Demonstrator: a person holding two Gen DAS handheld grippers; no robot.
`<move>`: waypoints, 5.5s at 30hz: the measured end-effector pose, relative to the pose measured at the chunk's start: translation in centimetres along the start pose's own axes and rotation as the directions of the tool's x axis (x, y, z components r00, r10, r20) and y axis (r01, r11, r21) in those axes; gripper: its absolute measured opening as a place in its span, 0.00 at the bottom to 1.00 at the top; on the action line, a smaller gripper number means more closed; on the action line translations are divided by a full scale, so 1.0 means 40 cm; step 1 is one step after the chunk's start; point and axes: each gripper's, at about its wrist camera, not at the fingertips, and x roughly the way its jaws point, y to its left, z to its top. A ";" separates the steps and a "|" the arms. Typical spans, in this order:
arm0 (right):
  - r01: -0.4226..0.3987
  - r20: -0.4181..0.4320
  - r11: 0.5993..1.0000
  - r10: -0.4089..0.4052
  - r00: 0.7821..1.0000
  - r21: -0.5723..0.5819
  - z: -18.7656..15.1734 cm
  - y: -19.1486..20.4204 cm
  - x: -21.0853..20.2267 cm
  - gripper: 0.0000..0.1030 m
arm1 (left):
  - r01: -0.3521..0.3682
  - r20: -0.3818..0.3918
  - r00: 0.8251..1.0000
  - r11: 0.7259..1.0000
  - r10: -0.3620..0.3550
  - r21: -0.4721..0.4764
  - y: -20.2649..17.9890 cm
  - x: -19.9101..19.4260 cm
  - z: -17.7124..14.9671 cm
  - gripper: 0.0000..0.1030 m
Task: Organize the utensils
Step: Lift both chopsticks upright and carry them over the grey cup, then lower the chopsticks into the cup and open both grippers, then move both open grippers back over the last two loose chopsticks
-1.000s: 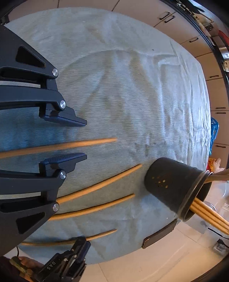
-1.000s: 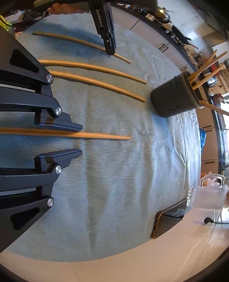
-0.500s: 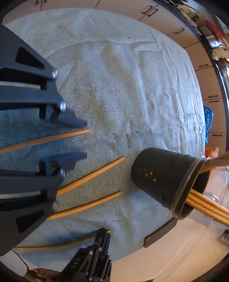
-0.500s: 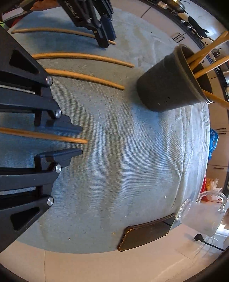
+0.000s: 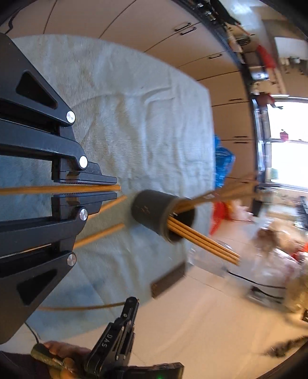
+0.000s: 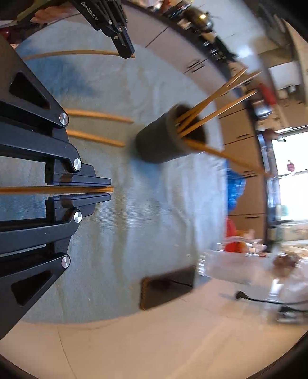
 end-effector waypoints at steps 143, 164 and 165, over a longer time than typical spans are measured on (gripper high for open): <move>0.049 -0.073 0.998 -0.051 0.996 -0.027 -0.231 0.102 0.127 0.57 | -0.225 -0.097 0.972 0.962 0.212 -0.157 0.095 -0.021 -0.165 0.62; 0.105 -0.065 0.994 -0.104 0.992 0.003 -0.254 0.029 0.128 0.16 | -0.125 -0.201 0.974 0.990 0.110 -0.064 -0.038 0.141 -0.149 0.62; 0.098 -0.066 0.995 -0.097 0.993 0.012 -0.255 0.019 0.124 0.16 | -0.122 -0.204 0.973 0.991 0.110 -0.048 -0.054 0.153 -0.148 0.62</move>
